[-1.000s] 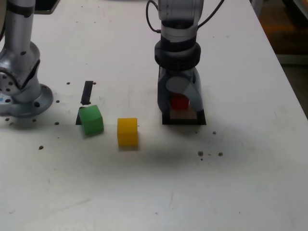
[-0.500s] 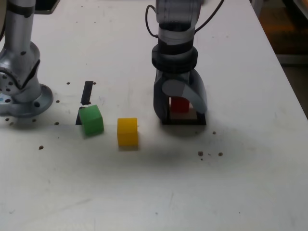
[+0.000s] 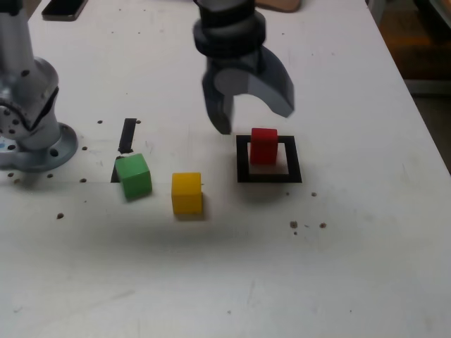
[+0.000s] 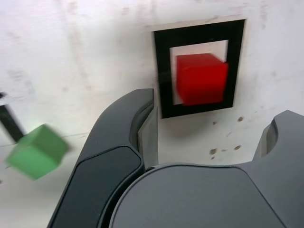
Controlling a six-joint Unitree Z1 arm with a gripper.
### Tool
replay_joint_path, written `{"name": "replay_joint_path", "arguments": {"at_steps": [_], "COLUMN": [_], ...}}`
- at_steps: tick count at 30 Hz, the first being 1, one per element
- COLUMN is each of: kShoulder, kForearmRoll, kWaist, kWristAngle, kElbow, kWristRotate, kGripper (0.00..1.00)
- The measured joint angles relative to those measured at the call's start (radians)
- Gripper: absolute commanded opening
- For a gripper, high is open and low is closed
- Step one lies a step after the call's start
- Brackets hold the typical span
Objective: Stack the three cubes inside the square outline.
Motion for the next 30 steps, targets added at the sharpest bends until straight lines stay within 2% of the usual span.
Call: {"name": "replay_joint_path", "arguments": {"at_steps": [7,11,18,30], "kShoulder": [-0.113,-0.141,-0.133,-0.061], "kForearmRoll": [0.035,0.033,-0.007,-0.106], "kWaist": [-0.046,-0.069,-0.112,-0.158], "kWristAngle": [-0.015,-0.030,-0.080,-0.135], "kElbow": [0.105,0.164,0.218,0.263], "kWristRotate": [-0.015,-0.029,-0.034,-0.038], "kGripper": [0.83,0.83,0.83,0.83]}}
